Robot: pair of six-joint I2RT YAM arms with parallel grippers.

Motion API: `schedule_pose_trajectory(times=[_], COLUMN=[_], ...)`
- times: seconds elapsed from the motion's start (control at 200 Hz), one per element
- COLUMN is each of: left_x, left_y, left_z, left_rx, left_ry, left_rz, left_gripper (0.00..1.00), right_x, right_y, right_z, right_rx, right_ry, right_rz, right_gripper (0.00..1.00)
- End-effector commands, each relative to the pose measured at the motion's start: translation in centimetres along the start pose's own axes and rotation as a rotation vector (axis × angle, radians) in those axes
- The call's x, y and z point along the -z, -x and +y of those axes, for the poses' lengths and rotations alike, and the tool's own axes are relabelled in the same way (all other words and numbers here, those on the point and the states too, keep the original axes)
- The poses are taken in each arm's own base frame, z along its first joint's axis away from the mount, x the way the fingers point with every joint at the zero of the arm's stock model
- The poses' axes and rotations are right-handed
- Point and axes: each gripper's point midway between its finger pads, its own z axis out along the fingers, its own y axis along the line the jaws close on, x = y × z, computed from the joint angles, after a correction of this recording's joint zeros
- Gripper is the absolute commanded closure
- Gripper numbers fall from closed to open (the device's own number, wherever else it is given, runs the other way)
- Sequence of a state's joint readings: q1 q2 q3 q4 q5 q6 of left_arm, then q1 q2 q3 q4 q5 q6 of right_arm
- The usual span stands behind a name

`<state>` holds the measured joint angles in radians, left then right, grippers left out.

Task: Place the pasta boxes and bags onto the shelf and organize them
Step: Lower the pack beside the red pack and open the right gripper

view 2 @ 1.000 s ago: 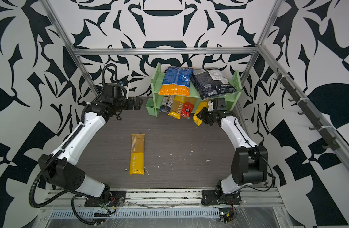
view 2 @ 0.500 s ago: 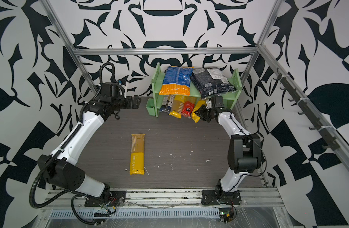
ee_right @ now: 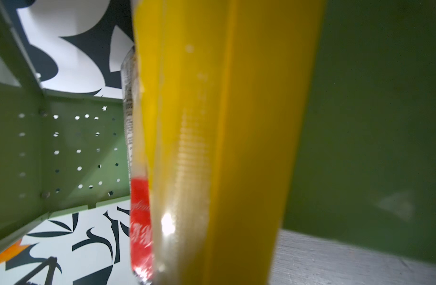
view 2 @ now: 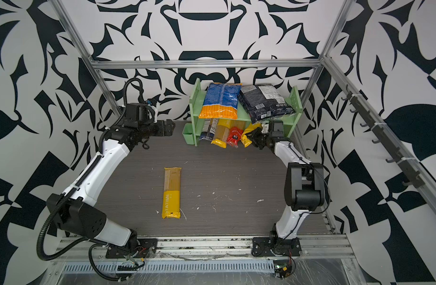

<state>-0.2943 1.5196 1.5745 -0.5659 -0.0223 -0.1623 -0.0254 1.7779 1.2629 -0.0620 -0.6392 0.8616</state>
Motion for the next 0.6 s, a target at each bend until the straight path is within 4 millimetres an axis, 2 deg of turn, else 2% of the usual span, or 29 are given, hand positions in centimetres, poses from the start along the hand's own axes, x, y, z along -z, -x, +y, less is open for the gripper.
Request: schedule_pose_trajectory(times=[0.0, 0.17, 0.18, 0.195, 0.205, 0.33, 0.34, 0.365, 0.38, 0.6], left_x=[1.8, 1.9, 1.9, 1.9, 1.8, 1.8, 1.8, 1.8, 1.8, 1.9], left_y=[1.4, 1.1, 1.1, 1.1, 1.0, 0.9, 0.8, 0.7, 0.7, 0.2], left_z=[0.1, 0.2, 0.1, 0.1, 0.1, 0.0, 0.0, 0.0, 0.0, -0.1], left_rx=[-0.007, -0.002, -0.002, 0.000, -0.001, 0.011, 0.013, 0.014, 0.017, 0.033], left_ry=[0.011, 0.012, 0.011, 0.011, 0.010, 0.002, 0.001, 0.000, -0.002, -0.010], left_rz=[-0.035, -0.027, -0.028, -0.028, -0.025, -0.025, -0.025, -0.023, -0.023, -0.021], left_gripper=[0.01, 0.01, 0.01, 0.01, 0.01, 0.01, 0.01, 0.01, 0.01, 0.01], right_x=[2.6, 2.6, 2.6, 2.6, 2.6, 2.8, 2.8, 2.9, 3.0, 4.4], right_y=[2.7, 2.2, 2.2, 2.2, 2.1, 1.5, 1.4, 1.2, 1.2, -0.4], right_z=[6.4, 5.4, 5.4, 5.3, 5.2, 4.3, 4.3, 4.2, 4.0, 3.4], right_rx=[0.169, 0.153, 0.154, 0.151, 0.149, 0.133, 0.134, 0.134, 0.131, 0.137], right_ry=[0.187, 0.145, 0.144, 0.140, 0.136, 0.098, 0.094, 0.086, 0.080, 0.042], right_rz=[-0.113, -0.082, -0.081, -0.078, -0.075, -0.061, -0.060, -0.058, -0.058, -0.045], right_gripper=[0.63, 0.53, 0.51, 0.40, 0.39, 0.37, 0.33, 0.12, 0.07, 0.05])
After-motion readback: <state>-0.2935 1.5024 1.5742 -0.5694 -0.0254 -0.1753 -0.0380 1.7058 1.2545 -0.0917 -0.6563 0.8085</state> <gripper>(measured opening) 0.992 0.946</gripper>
